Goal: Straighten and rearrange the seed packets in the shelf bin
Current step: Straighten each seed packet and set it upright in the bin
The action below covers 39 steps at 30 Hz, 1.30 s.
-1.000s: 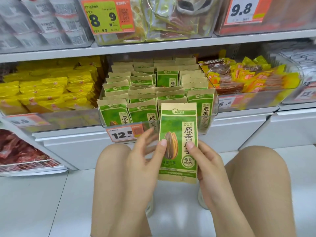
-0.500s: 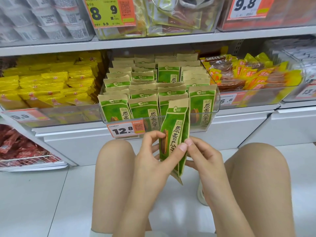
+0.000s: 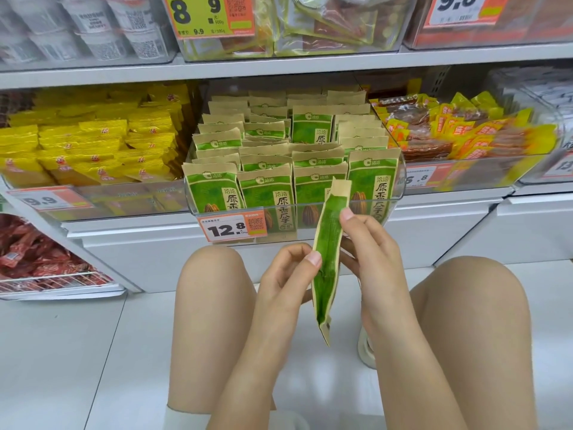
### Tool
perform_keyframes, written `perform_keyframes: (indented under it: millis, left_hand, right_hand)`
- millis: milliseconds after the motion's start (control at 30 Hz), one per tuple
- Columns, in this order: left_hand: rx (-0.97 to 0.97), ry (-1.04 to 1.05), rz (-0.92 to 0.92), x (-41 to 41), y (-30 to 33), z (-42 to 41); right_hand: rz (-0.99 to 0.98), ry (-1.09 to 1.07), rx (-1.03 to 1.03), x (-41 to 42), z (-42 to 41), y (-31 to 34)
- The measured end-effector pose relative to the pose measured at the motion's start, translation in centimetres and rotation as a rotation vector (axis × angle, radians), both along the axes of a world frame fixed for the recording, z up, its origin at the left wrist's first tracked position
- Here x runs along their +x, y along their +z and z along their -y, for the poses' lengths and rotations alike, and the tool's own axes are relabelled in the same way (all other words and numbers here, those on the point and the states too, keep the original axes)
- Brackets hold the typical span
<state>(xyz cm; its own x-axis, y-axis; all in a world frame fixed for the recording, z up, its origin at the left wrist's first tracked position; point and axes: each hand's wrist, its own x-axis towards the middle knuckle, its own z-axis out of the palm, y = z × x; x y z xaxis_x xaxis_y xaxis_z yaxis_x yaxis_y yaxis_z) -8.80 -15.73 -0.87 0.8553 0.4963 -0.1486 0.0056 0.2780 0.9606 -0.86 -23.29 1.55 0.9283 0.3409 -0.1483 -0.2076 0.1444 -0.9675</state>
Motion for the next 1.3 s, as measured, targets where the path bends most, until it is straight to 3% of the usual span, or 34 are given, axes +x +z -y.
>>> perform_keyframes:
  millis: [233,600,833,1300]
  left_hand:
    - [0.006,0.017,-0.004,0.0,-0.2,-0.1]
    - [-0.038,0.313,0.113,0.0,0.4,-0.9]
    - [-0.015,0.31,0.119,0.0,0.2,-1.0]
    - [-0.016,0.256,0.058,-0.1,0.1,-1.0]
  right_hand:
    - [0.007,0.028,0.012,0.0,-0.1,-0.3]
    - [-0.046,0.418,0.041,-2.3,1.6,-2.8]
    - [0.037,0.484,0.085,-2.2,2.0,-2.2]
    - [0.112,0.506,-0.011,-1.8,2.4,-2.2]
